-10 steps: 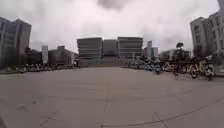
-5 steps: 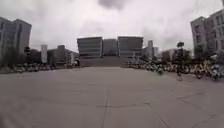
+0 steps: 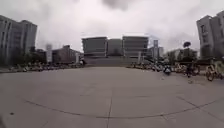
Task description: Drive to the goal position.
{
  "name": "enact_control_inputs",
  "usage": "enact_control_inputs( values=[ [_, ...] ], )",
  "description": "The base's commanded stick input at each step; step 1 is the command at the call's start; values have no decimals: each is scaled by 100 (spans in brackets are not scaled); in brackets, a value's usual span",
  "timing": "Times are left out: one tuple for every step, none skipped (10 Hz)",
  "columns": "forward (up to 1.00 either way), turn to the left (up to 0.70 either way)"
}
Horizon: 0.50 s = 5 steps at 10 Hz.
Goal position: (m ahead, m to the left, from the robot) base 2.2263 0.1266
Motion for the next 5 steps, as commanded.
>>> enact_control_inputs(
  values=[
    [60,16],
    [60,16],
    [60,15],
    [60,14],
    [60,12]
  ],
)
